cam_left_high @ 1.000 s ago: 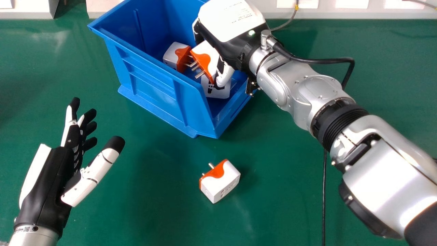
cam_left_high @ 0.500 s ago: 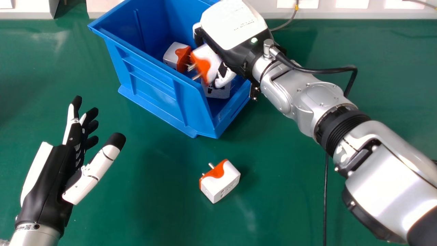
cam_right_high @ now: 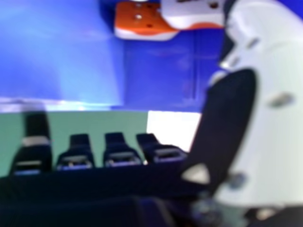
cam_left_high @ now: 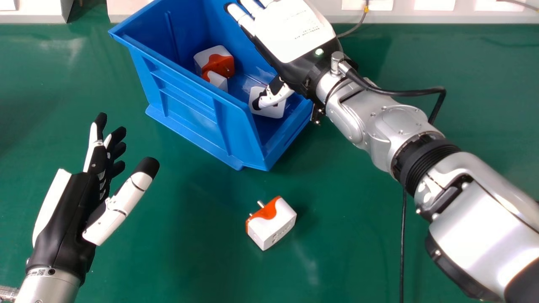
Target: Pick all objects and put in blue box
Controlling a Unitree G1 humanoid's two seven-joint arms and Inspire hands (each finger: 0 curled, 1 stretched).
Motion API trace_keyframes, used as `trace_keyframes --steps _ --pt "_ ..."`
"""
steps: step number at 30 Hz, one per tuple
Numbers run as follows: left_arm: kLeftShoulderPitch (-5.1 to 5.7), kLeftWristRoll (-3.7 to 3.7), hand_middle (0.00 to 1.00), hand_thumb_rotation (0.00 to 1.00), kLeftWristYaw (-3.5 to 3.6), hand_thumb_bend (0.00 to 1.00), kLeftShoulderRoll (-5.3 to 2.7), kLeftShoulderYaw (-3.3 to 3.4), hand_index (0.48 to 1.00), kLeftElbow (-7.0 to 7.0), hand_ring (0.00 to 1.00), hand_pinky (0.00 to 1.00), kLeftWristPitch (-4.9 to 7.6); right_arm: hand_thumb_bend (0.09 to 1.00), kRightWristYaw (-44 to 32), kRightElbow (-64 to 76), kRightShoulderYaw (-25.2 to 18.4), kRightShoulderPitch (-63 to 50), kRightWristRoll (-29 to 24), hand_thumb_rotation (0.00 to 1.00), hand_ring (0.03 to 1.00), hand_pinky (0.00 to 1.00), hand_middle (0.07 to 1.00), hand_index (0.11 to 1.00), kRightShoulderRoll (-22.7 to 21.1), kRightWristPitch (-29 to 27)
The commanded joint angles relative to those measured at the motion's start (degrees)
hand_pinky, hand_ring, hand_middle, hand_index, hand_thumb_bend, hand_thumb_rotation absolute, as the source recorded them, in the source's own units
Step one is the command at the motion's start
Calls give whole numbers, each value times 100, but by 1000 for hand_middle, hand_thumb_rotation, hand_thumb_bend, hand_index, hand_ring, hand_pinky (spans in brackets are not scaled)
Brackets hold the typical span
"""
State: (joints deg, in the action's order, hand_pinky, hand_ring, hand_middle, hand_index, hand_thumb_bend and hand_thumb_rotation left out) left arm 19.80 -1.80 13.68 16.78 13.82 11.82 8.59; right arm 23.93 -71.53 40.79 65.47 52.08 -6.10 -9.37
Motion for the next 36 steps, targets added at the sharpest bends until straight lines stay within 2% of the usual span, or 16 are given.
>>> trace_keyframes --steps 1,4,8,15,18,24,26,29,34,36 --pt "-45 -12 989 716 2 633 33 -6 972 9 980 958 65 543 206 201 -126 -74 -130 390 999 817 1000 1000 -132 -41" --pt "-81 -6 991 715 8 629 45 -5 976 -49 981 959 93 537 252 362 -219 -173 -195 380 1000 817 1000 1000 -210 -120" --pt "-102 22 992 716 0 629 47 -24 978 -57 983 961 110 511 495 930 -429 -517 -299 337 1000 840 1000 1000 -436 -301" --pt "-131 11 994 720 -5 636 52 -17 979 -41 985 964 33 463 806 2238 -780 -1351 -360 237 1000 884 1000 1000 -825 -414" --pt "-135 32 994 723 -24 643 45 -22 979 -34 986 964 8 450 784 3202 -1002 -1928 -352 229 1000 899 1000 1000 -1049 -321" --pt "-126 -13 995 727 -17 651 37 -2 980 -4 987 966 -69 416 533 5575 -1645 -3465 -370 230 1000 952 1000 1000 -1434 -5" --pt "-113 -22 995 728 -13 652 27 -3 980 -3 987 967 -53 411 471 6192 -1830 -3934 -337 231 1000 960 1000 1000 -1489 95" --pt "-119 -34 995 727 -5 649 7 -15 980 -89 987 967 18 413 465 7004 -2102 -4726 -320 247 1000 963 1000 1000 -1515 183" --pt "-109 39 994 724 -40 651 -10 -41 978 -264 985 964 198 426 368 7803 -2349 -5886 -491 292 1000 922 1000 1000 -1284 252" --pt "-117 94 993 722 -72 654 -7 -52 977 -352 985 963 269 430 257 8089 -2339 -6387 -508 300 1000 904 1000 1000 -1100 440"
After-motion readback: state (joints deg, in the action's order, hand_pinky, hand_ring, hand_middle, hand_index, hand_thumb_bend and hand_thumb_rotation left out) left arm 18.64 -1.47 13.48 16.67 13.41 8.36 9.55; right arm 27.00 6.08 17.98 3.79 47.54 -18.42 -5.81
